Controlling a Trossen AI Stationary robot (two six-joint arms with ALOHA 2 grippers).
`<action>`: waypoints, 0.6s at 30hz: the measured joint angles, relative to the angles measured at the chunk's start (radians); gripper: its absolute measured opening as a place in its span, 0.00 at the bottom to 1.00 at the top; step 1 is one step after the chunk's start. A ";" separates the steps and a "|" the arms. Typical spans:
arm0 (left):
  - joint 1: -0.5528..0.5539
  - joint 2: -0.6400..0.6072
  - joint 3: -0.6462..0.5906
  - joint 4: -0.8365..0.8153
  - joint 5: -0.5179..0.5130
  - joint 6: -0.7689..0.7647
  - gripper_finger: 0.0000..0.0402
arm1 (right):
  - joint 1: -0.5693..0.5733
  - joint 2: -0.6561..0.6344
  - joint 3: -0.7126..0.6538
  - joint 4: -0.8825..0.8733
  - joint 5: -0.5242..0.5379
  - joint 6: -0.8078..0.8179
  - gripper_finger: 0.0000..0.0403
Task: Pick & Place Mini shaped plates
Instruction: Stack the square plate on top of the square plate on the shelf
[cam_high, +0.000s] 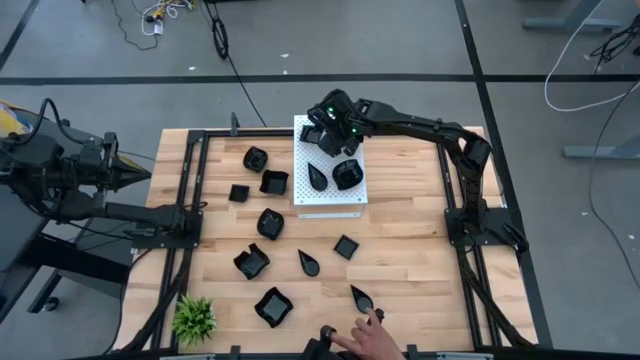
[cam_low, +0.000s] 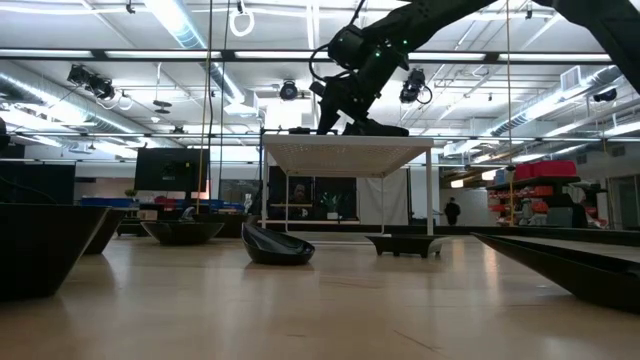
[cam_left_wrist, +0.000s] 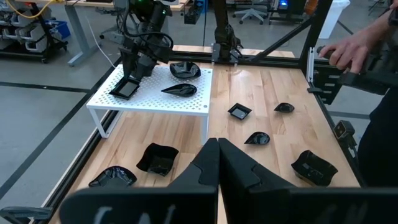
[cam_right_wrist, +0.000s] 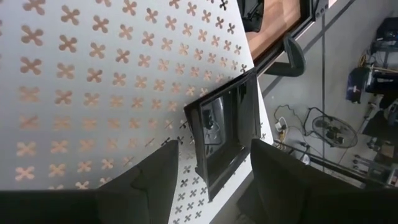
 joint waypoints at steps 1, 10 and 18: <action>0.000 0.000 0.000 0.000 0.000 0.000 0.01 | 0.000 0.000 0.000 0.000 0.000 0.000 0.51; 0.000 0.000 0.000 0.000 0.000 0.000 0.01 | 0.000 0.001 0.000 0.007 -0.002 0.001 0.51; 0.000 0.000 0.000 0.000 0.000 0.000 0.01 | 0.003 0.029 -0.002 0.030 0.029 0.009 0.51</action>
